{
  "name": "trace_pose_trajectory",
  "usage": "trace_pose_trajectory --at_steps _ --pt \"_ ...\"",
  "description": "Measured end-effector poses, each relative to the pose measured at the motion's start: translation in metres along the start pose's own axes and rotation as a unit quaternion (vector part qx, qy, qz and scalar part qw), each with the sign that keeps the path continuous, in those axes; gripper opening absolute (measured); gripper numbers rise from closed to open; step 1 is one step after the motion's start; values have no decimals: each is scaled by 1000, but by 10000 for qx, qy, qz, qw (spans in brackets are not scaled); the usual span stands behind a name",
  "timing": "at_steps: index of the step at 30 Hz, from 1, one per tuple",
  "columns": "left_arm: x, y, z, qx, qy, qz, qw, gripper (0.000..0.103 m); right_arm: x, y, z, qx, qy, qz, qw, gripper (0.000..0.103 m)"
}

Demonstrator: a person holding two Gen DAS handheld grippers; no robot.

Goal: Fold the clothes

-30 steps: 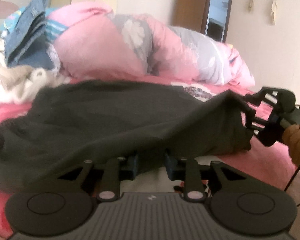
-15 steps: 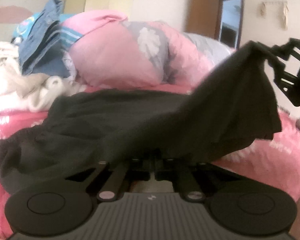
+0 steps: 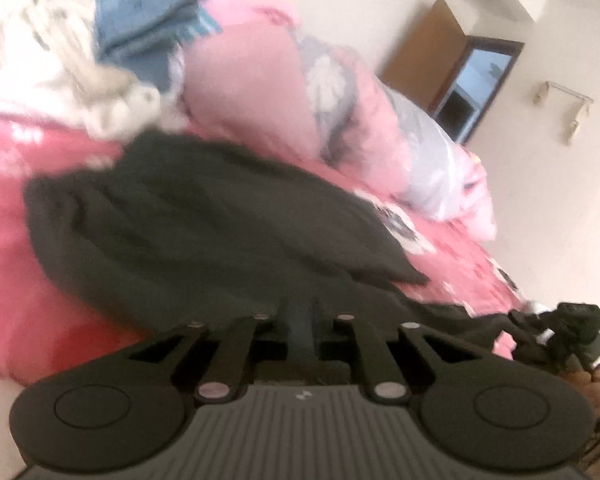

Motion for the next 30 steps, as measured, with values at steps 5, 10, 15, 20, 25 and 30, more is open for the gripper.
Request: trace_pose_trajectory --at_steps 5,10,15,20,25,30 --pt "-1 -26 -19 -555 -139 68 9983 29 -14 19 -33 244 -157 -338 9990 4" --pt "-52 -41 -4 -687 702 73 9951 29 -52 -1 -83 25 -548 -59 9985 6" --pt "-88 -33 19 -478 1146 -68 9922 28 -45 -45 -100 -350 -790 549 9947 30" --pt "-97 -25 22 -430 1198 -78 9918 28 5 -35 -83 385 -997 596 9925 48" --pt "-93 -21 22 -377 1173 -88 9923 29 24 -13 -56 1395 -718 546 9861 48" --pt "-86 -16 22 -206 1198 -192 9924 29 -10 -7 -43 2158 -150 1146 9696 48"
Point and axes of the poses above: each gripper's, at about its wrist camera, not at the fingertips, and x roughly against the way its jaws point, y to its left, z to its underside, the point moved 3 cm from there along -x, roughly the way its jaws point, and after that the axes turned 4 degrees about -y, right-handed, at the moved point
